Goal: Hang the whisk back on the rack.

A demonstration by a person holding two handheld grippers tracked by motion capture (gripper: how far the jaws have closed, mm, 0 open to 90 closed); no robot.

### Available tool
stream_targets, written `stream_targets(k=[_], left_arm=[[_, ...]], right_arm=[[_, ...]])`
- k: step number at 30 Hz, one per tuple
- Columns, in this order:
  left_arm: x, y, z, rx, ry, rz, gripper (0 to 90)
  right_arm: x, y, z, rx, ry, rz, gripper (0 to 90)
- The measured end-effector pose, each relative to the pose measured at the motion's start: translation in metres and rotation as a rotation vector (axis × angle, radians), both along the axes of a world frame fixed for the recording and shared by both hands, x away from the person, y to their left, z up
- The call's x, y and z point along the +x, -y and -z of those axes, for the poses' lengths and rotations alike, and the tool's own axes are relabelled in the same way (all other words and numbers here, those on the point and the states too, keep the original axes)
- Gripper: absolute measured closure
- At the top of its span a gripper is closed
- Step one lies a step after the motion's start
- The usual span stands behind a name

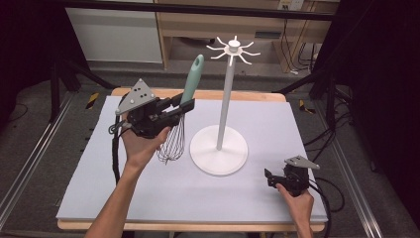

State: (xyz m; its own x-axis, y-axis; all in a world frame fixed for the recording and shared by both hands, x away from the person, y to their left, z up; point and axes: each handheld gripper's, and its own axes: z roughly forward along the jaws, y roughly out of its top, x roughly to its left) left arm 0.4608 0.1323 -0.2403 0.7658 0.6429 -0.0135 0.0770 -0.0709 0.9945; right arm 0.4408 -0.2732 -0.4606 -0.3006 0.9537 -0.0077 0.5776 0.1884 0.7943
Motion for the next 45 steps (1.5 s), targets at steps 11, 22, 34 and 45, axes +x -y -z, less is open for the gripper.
stream_targets(k=[11,22,34,45], left_arm=[[0.007,0.006,-0.004,0.015,-0.008,0.007,68.4],[0.013,0.01,-0.006,0.026,-0.015,0.013,68.4],[0.017,0.016,-0.007,0.045,-0.015,0.012,68.4],[0.022,0.021,-0.005,0.051,-0.028,0.01,68.4]], right_arm=[[0.0,0.0,0.0,0.0,0.0,0.002,11.5],[0.0,0.001,-0.001,-0.002,0.002,-0.001,11.5],[0.0,0.001,-0.001,-0.003,0.002,-0.002,11.4],[0.0,0.001,-0.001,-0.003,0.002,-0.002,11.5]])
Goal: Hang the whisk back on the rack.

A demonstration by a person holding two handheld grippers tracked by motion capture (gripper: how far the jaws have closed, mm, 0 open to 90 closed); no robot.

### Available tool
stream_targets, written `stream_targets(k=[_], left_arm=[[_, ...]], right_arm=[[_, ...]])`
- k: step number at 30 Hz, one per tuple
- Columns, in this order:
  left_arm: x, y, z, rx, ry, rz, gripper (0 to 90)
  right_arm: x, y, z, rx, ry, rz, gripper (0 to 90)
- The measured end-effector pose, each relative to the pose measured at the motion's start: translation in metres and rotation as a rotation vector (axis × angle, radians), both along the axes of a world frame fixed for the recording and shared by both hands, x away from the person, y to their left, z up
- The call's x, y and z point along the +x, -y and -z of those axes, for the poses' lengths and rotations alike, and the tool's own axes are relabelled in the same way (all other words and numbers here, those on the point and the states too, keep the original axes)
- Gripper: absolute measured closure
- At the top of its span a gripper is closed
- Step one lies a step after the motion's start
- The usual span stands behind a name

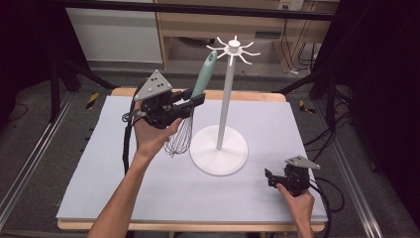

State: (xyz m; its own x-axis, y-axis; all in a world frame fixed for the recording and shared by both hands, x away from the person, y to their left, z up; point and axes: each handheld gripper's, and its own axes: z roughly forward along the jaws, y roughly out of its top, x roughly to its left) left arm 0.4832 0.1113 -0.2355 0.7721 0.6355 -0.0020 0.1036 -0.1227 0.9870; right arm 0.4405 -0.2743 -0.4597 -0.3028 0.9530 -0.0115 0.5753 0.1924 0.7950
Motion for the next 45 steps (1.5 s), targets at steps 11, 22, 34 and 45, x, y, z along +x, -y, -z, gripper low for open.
stream_targets(k=[11,22,34,45], left_arm=[[0.005,0.007,0.004,0.002,-0.007,0.01,68.4],[0.007,0.012,0.009,0.003,-0.01,-0.001,68.2],[0.009,0.015,0.01,0.005,0.002,-0.021,64.4],[-0.001,-0.002,0.012,0.015,0.01,-0.042,59.2]], right_arm=[[0.0,0.0,0.0,0.0,-0.001,-0.001,11.5],[0.0,0.0,0.0,0.004,-0.005,-0.001,11.5],[0.0,0.0,0.0,0.002,-0.003,-0.004,11.5],[0.0,0.0,0.0,0.003,-0.002,-0.003,11.5]])
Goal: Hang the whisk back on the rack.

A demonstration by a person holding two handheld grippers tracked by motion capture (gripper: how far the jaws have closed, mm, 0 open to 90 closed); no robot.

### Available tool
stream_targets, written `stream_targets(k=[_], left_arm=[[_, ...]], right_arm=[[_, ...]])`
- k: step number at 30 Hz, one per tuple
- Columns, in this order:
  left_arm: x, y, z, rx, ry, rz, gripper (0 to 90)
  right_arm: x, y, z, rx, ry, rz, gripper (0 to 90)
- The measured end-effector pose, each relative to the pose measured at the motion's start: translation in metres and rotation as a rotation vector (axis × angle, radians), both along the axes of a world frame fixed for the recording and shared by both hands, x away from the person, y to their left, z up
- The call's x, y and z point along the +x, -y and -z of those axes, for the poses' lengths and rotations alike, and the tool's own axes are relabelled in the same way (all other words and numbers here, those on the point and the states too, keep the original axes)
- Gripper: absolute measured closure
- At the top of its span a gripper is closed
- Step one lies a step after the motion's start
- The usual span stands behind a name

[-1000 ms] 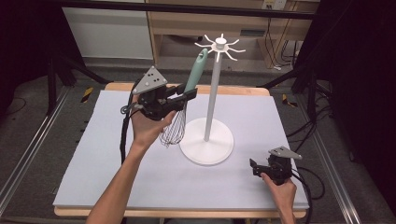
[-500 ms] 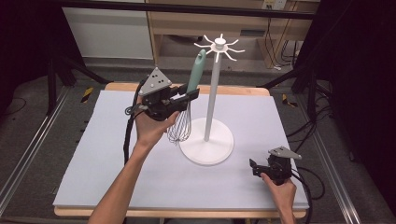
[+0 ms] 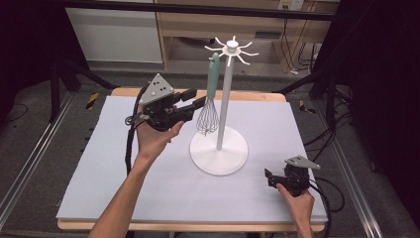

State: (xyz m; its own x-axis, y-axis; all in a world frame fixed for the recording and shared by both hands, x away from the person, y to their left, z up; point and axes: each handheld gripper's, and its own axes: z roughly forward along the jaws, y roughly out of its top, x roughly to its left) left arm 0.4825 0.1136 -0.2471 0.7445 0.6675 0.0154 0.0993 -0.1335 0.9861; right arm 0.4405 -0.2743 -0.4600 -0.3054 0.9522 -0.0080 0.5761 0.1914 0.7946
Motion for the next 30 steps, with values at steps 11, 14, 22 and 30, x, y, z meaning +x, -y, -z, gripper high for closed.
stream_targets(k=[11,14,22,30], left_arm=[[-0.01,-0.036,0.026,0.011,-0.03,-0.049,53.9],[-0.012,-0.045,0.035,0.017,-0.039,-0.069,51.7],[-0.014,-0.074,0.067,0.034,-0.084,-0.124,46.1],[-0.019,-0.092,0.099,0.055,-0.13,-0.168,42.6]], right_arm=[[0.0,0.0,0.001,0.004,-0.003,0.002,11.4],[0.0,-0.001,0.001,0.009,-0.004,0.001,11.4],[0.0,-0.001,0.001,0.01,-0.003,0.003,11.3],[0.0,-0.001,0.001,0.009,-0.004,0.007,10.9]])
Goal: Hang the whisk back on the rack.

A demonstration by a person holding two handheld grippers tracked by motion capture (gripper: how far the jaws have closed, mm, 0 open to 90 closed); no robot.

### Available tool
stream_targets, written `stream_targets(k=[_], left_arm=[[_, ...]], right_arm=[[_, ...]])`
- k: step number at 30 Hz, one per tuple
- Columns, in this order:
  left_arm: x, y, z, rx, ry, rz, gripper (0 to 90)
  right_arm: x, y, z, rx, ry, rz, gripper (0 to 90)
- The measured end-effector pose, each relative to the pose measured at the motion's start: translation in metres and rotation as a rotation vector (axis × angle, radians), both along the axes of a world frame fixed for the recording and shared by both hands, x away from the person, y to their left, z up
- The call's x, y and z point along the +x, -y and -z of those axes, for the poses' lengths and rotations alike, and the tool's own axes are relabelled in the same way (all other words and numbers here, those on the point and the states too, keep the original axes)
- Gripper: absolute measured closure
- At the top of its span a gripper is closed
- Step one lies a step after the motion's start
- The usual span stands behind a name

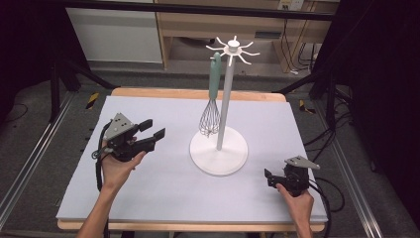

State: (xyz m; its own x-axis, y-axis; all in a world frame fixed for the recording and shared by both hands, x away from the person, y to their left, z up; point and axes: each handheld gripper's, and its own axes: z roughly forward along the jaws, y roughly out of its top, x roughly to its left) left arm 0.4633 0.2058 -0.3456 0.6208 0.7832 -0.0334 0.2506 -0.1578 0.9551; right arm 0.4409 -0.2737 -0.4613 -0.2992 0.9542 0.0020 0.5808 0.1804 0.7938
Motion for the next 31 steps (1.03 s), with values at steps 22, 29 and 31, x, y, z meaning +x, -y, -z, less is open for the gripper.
stream_targets(k=[22,29,31], left_arm=[[-0.007,-0.055,0.091,0.087,-0.164,-0.163,36.0],[-0.012,-0.075,0.098,0.089,-0.177,-0.222,34.5],[-0.014,-0.08,0.098,0.091,-0.172,-0.243,34.2]], right_arm=[[0.001,0.001,0.002,-0.035,-0.029,0.038,10.7],[0.001,0.001,0.003,-0.046,-0.035,0.037,10.7],[0.001,0.001,0.003,-0.046,-0.033,0.038,10.7]])
